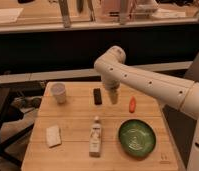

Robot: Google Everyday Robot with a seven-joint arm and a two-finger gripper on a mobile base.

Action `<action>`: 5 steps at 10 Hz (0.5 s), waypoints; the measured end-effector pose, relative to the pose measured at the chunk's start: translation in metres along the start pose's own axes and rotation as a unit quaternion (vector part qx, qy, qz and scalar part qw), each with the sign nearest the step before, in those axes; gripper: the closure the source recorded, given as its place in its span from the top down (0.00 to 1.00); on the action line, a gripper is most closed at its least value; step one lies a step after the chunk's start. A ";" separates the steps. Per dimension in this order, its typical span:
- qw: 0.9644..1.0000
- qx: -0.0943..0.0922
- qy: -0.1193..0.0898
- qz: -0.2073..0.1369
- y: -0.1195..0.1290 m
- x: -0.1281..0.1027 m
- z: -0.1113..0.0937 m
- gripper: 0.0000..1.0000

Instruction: Move the arm in a circular motion

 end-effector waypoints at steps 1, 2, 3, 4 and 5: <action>1.000 0.000 -0.002 0.006 0.001 0.003 -0.001 0.80; 1.000 -0.002 -0.002 0.013 0.003 0.010 -0.001 0.80; 1.000 -0.003 -0.002 0.019 0.007 0.021 -0.001 0.80; 1.000 -0.004 -0.003 0.028 0.011 0.037 0.000 0.80; 0.999 -0.004 -0.003 0.033 0.012 0.043 0.000 0.80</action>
